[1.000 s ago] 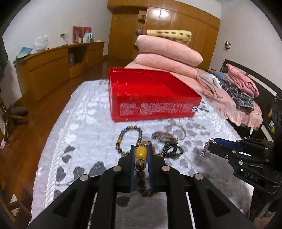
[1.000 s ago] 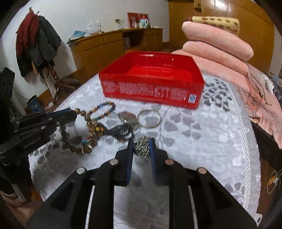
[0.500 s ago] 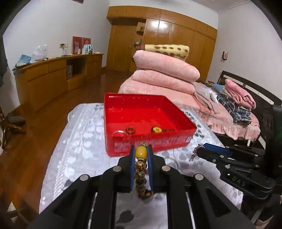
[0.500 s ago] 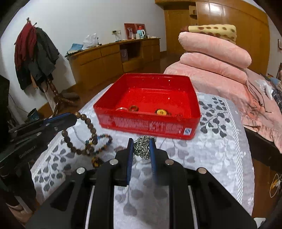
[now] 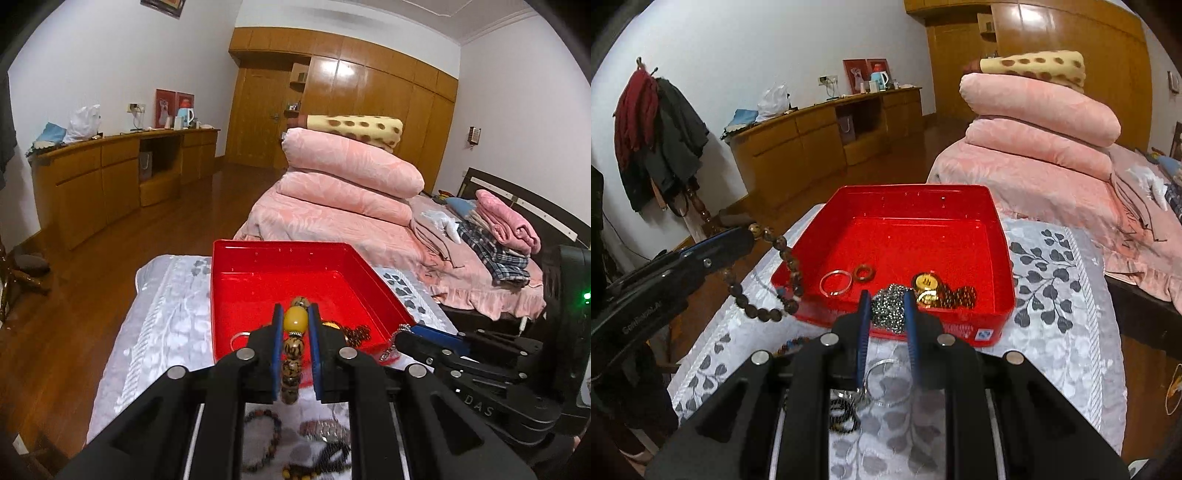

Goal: Organize jewelry
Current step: 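Carry bracelet with left tool into the red tin while right tool drops the chain there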

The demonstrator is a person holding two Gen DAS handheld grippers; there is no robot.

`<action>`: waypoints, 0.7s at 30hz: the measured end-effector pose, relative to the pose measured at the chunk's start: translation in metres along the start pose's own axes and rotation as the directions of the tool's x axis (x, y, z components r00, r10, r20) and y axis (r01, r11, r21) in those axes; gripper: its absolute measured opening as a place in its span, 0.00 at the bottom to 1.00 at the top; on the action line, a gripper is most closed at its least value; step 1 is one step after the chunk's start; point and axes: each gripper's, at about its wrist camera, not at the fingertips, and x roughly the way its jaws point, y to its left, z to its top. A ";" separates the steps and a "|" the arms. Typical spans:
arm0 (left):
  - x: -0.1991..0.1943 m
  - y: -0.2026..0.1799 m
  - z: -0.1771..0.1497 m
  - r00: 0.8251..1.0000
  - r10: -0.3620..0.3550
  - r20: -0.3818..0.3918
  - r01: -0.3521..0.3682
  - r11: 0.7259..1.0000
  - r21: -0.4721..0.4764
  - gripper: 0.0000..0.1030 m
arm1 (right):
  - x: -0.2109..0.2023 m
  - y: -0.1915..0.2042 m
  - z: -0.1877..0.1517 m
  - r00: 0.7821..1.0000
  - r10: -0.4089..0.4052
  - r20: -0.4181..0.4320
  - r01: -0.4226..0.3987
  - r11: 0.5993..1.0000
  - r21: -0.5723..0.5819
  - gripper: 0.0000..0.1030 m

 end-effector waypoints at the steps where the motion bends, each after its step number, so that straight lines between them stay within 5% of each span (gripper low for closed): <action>1: 0.004 0.001 0.002 1.000 0.003 -0.002 -0.003 1.000 -0.001 0.13 | 0.003 -0.002 0.003 1.000 -0.001 -0.001 0.001 1.000 0.006 0.16; 21: 0.074 0.007 0.025 0.998 0.031 -0.047 -0.031 0.999 -0.007 0.13 | 0.064 -0.030 0.040 0.998 -0.026 -0.049 0.029 0.997 0.066 0.16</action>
